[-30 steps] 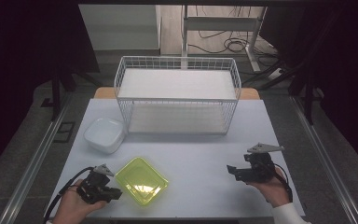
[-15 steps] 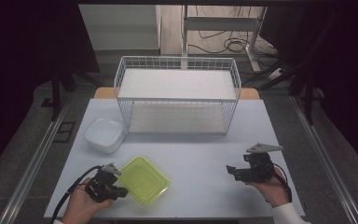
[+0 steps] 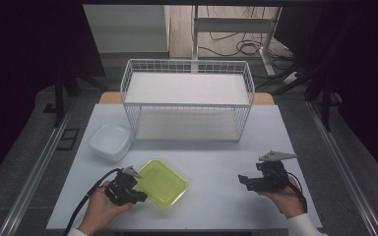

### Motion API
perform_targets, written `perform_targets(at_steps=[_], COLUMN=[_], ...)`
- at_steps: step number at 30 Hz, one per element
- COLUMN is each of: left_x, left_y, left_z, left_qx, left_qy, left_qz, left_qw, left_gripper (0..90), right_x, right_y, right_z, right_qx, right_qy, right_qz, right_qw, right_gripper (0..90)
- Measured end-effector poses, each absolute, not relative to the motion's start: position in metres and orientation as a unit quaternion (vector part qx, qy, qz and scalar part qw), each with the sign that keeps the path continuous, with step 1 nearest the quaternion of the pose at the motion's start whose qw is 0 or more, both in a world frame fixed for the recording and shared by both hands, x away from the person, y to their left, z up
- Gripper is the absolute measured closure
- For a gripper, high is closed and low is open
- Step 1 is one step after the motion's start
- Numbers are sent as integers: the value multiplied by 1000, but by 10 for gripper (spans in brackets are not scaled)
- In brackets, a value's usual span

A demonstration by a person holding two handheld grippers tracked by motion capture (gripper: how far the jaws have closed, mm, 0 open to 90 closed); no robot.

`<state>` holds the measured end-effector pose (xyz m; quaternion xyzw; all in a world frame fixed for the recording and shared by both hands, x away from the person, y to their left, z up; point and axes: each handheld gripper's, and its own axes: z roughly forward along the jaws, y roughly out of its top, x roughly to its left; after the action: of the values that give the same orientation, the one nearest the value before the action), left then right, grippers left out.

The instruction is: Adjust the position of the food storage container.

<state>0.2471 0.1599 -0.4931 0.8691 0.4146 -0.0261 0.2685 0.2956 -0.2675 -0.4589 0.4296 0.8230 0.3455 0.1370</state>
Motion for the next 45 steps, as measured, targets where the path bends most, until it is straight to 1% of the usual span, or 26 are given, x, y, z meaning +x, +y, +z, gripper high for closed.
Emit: perform_targets(at_steps=[13, 23, 27, 30, 37, 45], left_x=[270, 267, 259, 254, 256, 263], left_y=[127, 126, 122, 115, 93, 65], left_z=[-497, -495, -492, -489, -494, -500], left_qx=[869, 870, 876, 883, 890, 887], left_qy=[412, 409, 392, 376, 365, 372], left_qz=[-33, -33, -40, -40, -36, -32], left_qw=[271, 274, 278, 277, 270, 272], left_gripper=[900, 900, 900, 900, 900, 900], right_x=[296, 296, 295, 295, 295, 296], right_y=[-269, -269, -268, -269, -268, -267], right_z=[-460, -460, -459, -459, -459, -460], right_qx=[430, 430, 430, 429, 430, 427], right_qy=[823, 824, 824, 824, 824, 826], right_qz=[345, 343, 345, 346, 345, 344], right_qw=[138, 137, 134, 134, 133, 132], right_gripper=[171, 171, 171, 170, 171, 171])
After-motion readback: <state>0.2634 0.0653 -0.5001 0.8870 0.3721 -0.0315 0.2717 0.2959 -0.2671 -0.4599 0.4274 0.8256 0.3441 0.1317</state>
